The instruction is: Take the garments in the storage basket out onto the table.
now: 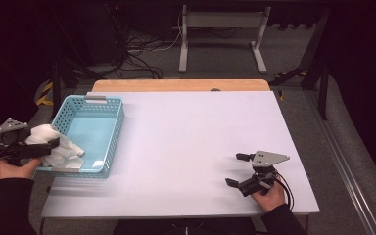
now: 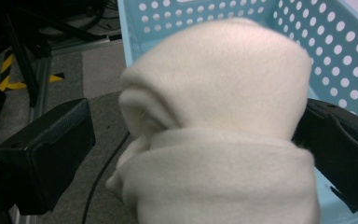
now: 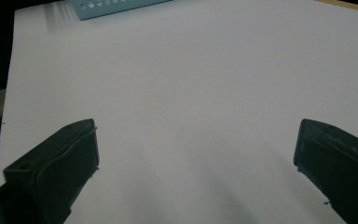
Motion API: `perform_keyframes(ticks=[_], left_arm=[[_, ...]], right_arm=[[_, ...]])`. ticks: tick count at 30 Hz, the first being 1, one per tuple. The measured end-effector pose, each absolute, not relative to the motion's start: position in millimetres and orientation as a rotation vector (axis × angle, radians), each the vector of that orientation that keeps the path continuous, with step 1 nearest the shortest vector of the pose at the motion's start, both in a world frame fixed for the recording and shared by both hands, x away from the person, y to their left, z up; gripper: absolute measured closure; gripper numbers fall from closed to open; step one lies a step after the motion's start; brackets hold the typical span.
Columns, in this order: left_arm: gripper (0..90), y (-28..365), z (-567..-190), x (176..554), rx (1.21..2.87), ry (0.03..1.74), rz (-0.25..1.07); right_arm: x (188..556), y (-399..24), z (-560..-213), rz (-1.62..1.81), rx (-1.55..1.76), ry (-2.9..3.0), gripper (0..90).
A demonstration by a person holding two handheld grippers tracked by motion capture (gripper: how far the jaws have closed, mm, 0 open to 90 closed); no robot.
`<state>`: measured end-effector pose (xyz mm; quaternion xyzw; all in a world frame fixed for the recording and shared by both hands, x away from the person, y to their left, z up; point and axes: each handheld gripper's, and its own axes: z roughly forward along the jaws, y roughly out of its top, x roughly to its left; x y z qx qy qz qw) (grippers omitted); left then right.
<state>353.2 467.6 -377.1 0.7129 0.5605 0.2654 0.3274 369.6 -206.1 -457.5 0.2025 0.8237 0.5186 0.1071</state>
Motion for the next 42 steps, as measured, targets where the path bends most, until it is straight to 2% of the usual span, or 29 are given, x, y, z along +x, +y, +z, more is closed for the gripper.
perform_keyframes(ticks=[2,4,9,11,14,34,42], left_arm=[[1.5,467.0,-378.2,353.2,1.865,1.476,0.688],[9.7,467.5,-378.8,351.7,1.892,1.467,0.679],[37.4,467.3,-375.7,347.3,1.895,1.468,0.683],[44.3,467.0,-375.0,346.4,1.899,1.468,0.688],[49.3,466.0,-374.4,345.7,1.9,1.469,0.692],[51.4,458.5,-355.5,343.3,1.848,1.413,0.716],[51.4,450.1,-338.9,338.2,1.755,1.344,0.777]], right_arm=[[369.7,-206.2,-457.6,1.525,0.595,2.425,0.7],[369.7,-206.1,-457.6,1.526,0.596,2.426,0.7],[369.8,-206.0,-457.7,1.526,0.595,2.427,0.7],[369.9,-206.1,-457.7,1.527,0.596,2.427,0.7],[369.9,-206.1,-457.7,1.526,0.596,2.428,0.7],[370.2,-206.1,-457.9,1.524,0.599,2.429,0.7],[370.2,-206.4,-457.7,1.528,0.599,2.428,0.7]])
